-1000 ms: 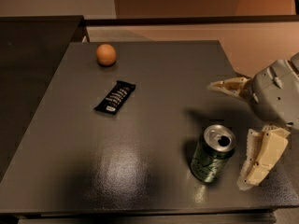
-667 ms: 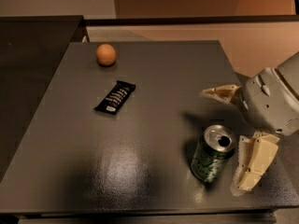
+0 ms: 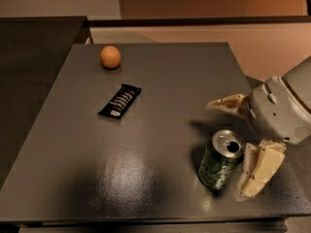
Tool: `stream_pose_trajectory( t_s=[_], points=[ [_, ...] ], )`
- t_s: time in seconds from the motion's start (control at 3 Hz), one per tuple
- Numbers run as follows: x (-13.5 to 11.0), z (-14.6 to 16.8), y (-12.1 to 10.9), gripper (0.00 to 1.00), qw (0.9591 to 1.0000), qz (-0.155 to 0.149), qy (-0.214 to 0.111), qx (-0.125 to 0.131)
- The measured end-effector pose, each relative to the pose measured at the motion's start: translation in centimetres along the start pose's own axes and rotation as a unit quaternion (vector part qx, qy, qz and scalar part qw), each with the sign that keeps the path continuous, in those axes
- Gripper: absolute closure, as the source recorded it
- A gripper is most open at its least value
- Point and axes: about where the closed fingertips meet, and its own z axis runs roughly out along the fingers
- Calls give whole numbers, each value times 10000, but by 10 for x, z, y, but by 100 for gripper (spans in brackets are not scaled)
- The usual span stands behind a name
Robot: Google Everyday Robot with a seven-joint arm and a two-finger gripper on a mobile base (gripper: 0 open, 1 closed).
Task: Move green can near rxbar chocolate
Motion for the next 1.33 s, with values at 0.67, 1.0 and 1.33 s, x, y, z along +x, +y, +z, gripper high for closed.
stream_pose_trajectory(
  t_s=[0.67, 1.0, 1.33],
  points=[
    [3, 1, 0, 58, 9995, 228, -167, -172],
    [-5, -4, -7, 89, 9989, 336, -237, -206],
    [-27, -12, -29, 100, 9986, 413, -313, -125]
  ],
)
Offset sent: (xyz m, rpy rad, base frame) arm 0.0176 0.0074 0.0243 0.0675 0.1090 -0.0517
